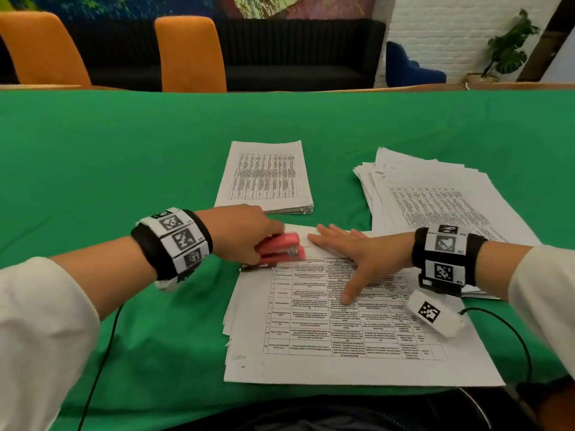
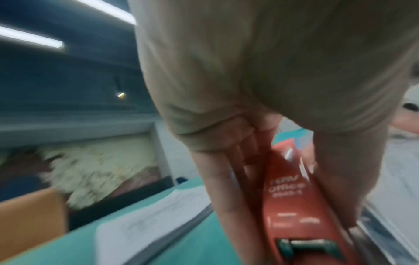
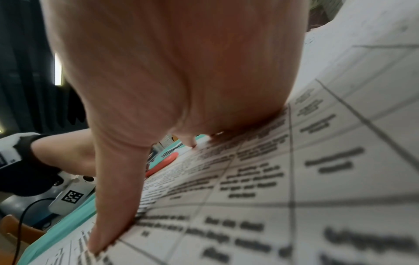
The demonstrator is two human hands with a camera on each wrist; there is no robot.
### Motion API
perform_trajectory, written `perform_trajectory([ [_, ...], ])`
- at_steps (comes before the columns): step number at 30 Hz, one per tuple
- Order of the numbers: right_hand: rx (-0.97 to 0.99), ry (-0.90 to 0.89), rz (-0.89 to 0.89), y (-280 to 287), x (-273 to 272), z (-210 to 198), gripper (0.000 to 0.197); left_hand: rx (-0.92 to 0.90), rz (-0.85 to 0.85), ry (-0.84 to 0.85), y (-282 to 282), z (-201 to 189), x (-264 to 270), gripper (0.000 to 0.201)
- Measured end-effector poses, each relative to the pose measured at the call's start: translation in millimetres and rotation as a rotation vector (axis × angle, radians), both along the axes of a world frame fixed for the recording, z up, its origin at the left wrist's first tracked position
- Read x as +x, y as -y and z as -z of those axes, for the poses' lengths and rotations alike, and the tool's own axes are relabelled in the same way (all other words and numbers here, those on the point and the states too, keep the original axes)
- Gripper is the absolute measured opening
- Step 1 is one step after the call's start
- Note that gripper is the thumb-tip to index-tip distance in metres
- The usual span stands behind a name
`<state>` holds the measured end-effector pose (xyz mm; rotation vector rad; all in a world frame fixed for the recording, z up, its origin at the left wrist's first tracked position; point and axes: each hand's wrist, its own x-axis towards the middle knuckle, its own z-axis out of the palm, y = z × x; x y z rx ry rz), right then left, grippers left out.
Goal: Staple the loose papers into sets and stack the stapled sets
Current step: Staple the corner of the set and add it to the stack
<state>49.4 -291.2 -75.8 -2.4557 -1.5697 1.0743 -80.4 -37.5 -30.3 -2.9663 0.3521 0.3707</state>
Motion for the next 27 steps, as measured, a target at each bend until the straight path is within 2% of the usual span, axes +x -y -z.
perform_trajectory([
  [3, 0.012, -0.021, 0.006, 0.8, 0.2, 0.5, 0.128, -0.021, -0.127, 0.006, -24.7, -1.1, -5.2, 0.034],
  [7, 0.029, -0.032, 0.013, 1.3, 1.3, 2.0, 0.127, -0.087, -0.192, 0.035, -33.9, -0.8, -6.1, 0.038],
  [10, 0.017, -0.028, 0.055, 3.5, 2.0, 2.5, 0.142, -0.197, -0.213, 0.127, -24.6, -5.9, -0.6, 0.033],
  [13, 0.048, -0.087, 0.174, 6.8, 2.3, 3.5, 0.155, -0.268, -0.155, 0.136, -6.8, -8.5, 7.7, 0.036],
  [17, 0.106, -0.161, 0.203, 10.0, 7.5, 9.5, 0.153, -0.148, -0.031, 0.119, 13.8, 4.4, 13.1, 0.038],
  [27, 0.062, -0.138, 0.203, 9.2, 8.4, 7.6, 0.153, -0.018, 0.117, 0.058, 22.2, 0.8, 17.3, 0.035],
])
